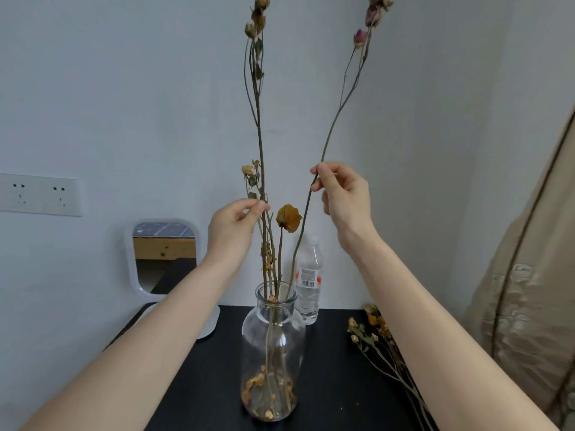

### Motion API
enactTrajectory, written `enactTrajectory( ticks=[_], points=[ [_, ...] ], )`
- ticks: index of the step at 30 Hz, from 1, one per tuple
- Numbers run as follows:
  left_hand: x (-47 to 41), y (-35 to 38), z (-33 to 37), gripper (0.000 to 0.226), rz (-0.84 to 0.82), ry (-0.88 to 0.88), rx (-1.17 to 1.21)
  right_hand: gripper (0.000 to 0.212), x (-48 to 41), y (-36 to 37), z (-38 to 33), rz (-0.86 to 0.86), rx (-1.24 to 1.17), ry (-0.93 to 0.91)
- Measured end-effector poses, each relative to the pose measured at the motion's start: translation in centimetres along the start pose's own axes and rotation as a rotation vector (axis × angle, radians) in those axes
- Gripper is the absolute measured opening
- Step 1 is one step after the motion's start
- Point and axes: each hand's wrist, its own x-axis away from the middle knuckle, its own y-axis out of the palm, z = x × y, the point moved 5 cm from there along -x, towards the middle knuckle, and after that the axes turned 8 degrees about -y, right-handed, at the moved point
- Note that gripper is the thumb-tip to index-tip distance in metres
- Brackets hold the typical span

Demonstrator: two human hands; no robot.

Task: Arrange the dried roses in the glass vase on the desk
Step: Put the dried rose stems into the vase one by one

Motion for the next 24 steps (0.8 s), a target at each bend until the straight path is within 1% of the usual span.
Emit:
enactTrajectory(
  ticks=[7, 13, 21, 24],
  points=[
    [0.4, 0.0, -4.7, 0.018, -0.029, -0.056, -0.083, 0.019, 2.4, 1.0, 3.4, -0.162, 0.104, 0.067],
    [1.6, 0.2, -7.2, 0.02, -0.085, -0.077, -0.177, 0.02, 4.5, 1.1, 5.7, -0.287, 0.283, 0.113],
    [2.0, 0.2, -8.0, 0.008, -0.133, -0.056, -0.367, 0.019, 6.3, 1.1, 7.8, -0.421, 0.442, 0.099],
    [2.1, 0.3, -8.3, 0.008, -0.154, -0.076, -0.432, 0.019, 6.8, 1.1, 8.2, -0.463, 0.485, 0.094]
  ],
)
